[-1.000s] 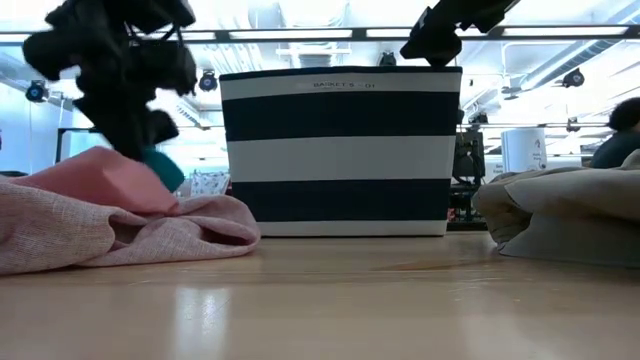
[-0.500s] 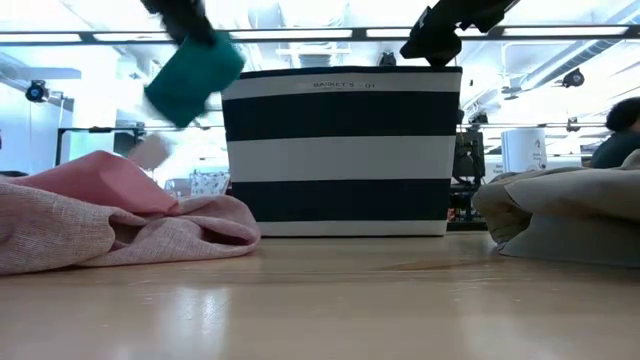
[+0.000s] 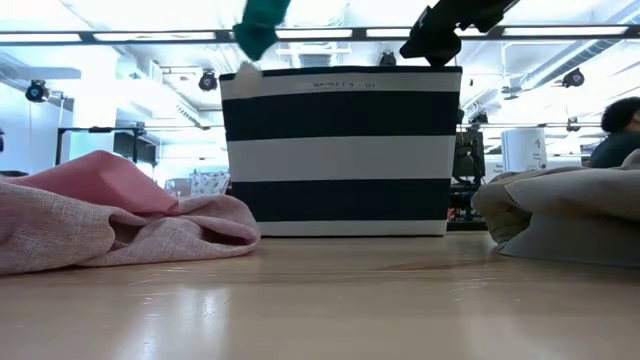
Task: Sort clothes
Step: Put the left blue sock into the blue laundry organizer, then put the gray underwear into the laundry organizer
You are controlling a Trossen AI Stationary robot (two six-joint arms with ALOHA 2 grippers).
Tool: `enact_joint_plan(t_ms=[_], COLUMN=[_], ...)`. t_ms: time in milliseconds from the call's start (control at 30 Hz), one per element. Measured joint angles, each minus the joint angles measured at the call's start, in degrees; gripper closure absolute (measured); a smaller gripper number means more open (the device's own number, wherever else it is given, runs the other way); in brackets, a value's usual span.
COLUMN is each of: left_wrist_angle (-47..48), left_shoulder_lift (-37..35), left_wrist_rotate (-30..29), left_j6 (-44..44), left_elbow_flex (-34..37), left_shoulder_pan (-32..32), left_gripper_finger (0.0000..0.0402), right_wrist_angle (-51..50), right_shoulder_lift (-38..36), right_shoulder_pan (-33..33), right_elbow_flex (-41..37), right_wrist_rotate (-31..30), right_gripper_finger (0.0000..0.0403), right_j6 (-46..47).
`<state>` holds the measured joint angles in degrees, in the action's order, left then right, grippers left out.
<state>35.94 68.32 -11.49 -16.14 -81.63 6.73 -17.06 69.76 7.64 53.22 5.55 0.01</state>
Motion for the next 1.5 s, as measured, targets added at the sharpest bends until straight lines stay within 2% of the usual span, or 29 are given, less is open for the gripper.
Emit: enact_joint_plan(t_ms=[100,400,800,1033,1167,1333,1500], left_wrist_angle=[-4.3,-6.2,-9.4,-7.6,-7.2,-3.8,-2.3], left_shoulder_lift=[2.1,13.0,28.7,35.0,37.5,38.3,35.7], left_wrist_rotate=[2.8,20.2,30.6,31.7,31.7,31.4,31.5], left_j6=[-4.3,-5.3,-8.0,-9.0,-8.8,-10.2,-10.2], left_elbow_flex=[-0.9,-5.4,-14.6,-16.1,-15.9,-15.8,-15.8], left_shoulder_pan=[5.0,19.9,26.6,27.5,27.7,27.6,27.4], left_gripper_finger=[0.0401,0.0401,0.0402,0.0401,0.0386,0.0338,0.0268], right_wrist_angle=[-0.1,-0.6,-0.7,-1.1,-1.8,-4.3,-7.2], right_shoulder_lift=[0.0,0.0,0.0,0.0,0.0,-0.1,-1.8], right_shoulder_pan=[0.0,0.0,0.0,0.0,0.0,0.0,0.0], right_elbow_flex=[0.0,0.0,0.0,0.0,0.0,0.0,0.1], right_wrist_rotate=[-0.8,-1.1,-1.2,-1.3,-3.7,-4.7,-6.0], right_gripper_finger=[0.0185,0.0185,0.0185,0.0188,0.018,0.0166,0.015], right_j6=[0.3,1.9,3.0,3.7,3.8,6.0,7.7])
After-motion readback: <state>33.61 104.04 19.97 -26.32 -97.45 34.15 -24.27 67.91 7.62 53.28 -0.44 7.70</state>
